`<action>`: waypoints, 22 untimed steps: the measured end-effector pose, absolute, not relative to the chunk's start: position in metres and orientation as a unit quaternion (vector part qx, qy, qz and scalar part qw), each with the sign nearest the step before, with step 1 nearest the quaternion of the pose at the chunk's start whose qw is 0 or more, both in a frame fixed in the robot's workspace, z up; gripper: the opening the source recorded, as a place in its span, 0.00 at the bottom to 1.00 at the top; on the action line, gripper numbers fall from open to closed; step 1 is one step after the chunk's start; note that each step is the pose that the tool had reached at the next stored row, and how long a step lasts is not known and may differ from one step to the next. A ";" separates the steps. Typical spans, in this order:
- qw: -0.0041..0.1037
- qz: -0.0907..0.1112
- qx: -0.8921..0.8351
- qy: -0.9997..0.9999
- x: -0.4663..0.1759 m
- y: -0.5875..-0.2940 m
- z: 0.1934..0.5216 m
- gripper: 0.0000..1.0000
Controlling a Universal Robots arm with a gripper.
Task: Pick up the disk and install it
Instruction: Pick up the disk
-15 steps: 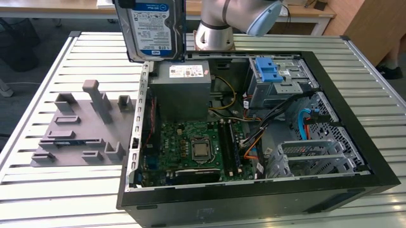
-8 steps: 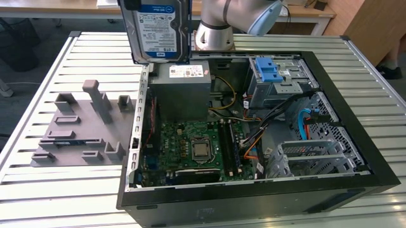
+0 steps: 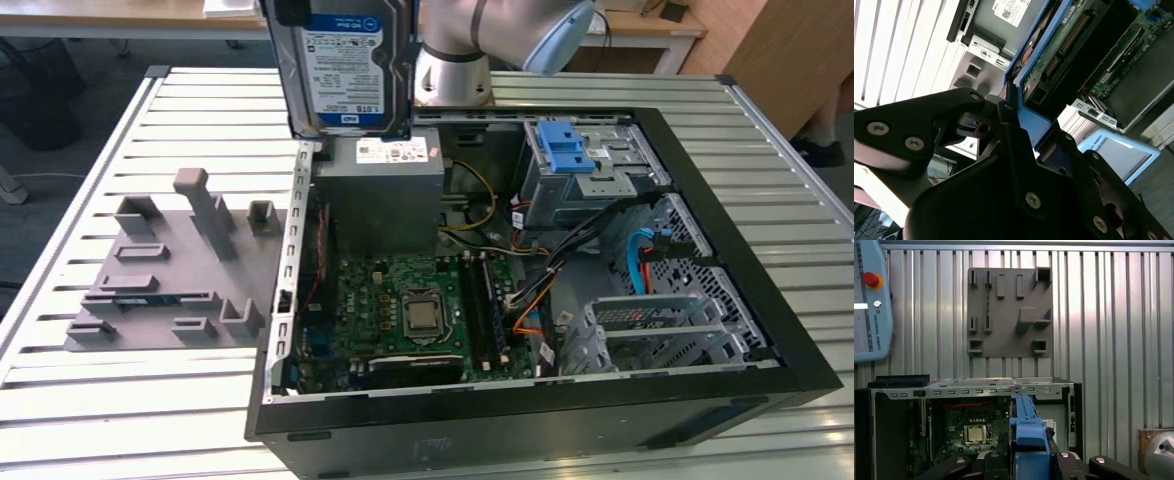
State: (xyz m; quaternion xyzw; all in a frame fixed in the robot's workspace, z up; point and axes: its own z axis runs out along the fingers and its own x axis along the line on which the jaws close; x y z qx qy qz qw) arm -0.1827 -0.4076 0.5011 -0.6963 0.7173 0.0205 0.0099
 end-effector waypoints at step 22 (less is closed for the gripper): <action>0.010 0.020 -0.696 0.717 -0.158 -0.427 0.501 0.36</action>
